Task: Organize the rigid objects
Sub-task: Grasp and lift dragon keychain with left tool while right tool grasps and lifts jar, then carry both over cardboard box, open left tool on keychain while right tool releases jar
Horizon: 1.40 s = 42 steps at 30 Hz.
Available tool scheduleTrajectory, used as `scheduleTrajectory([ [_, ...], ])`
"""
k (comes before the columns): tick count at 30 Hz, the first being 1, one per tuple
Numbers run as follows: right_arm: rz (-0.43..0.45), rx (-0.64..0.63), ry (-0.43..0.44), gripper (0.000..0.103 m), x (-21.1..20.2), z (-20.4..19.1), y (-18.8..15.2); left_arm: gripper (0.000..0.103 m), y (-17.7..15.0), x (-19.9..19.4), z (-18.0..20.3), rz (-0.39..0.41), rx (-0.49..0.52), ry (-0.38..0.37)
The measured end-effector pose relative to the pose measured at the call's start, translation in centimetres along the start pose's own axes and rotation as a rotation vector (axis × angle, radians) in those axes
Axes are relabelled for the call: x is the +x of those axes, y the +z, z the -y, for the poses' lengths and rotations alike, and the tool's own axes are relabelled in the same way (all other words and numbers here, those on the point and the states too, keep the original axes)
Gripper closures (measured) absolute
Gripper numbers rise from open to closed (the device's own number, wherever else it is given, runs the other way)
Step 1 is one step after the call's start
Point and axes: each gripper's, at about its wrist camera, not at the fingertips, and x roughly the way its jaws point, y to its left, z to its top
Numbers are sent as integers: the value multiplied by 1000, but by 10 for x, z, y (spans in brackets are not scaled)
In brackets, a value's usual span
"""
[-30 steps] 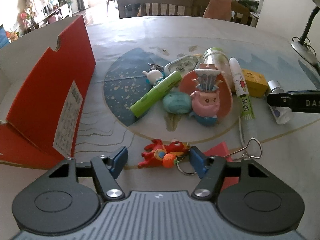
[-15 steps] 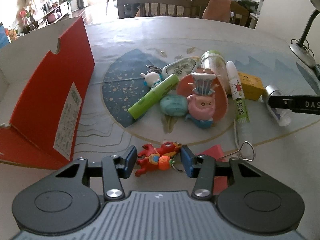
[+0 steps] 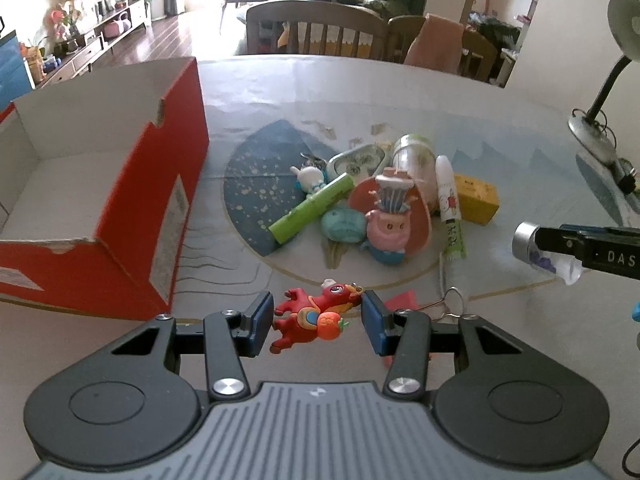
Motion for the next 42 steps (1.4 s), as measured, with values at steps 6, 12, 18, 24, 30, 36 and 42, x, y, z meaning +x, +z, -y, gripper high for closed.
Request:
scheduleTrajectory([
  [6,42,-4,52,65,-28,-7,14,56,12,-29,-5,22,-18,-8],
  [12,69,-26,120,65,-49,-24,34,56,27,-59,-19,49,-46,-9],
  [18,88,-82,178,65,-60,-55,55,56,44,-81,-39,78,-64,-13],
  [24,110,-134,215,65,-64,-100,74,56,62,-93,-68,94,-46,-35],
  [30,130,-160,222,65,-59,-153,88,56,79,-101,-109,116,-10,-66],
  [36,137,-184,231,65,-39,-212,97,56,87,-103,-154,121,28,-62],
  [42,128,-203,244,65,-16,-264,100,56,94,-92,-205,94,36,-40],
])
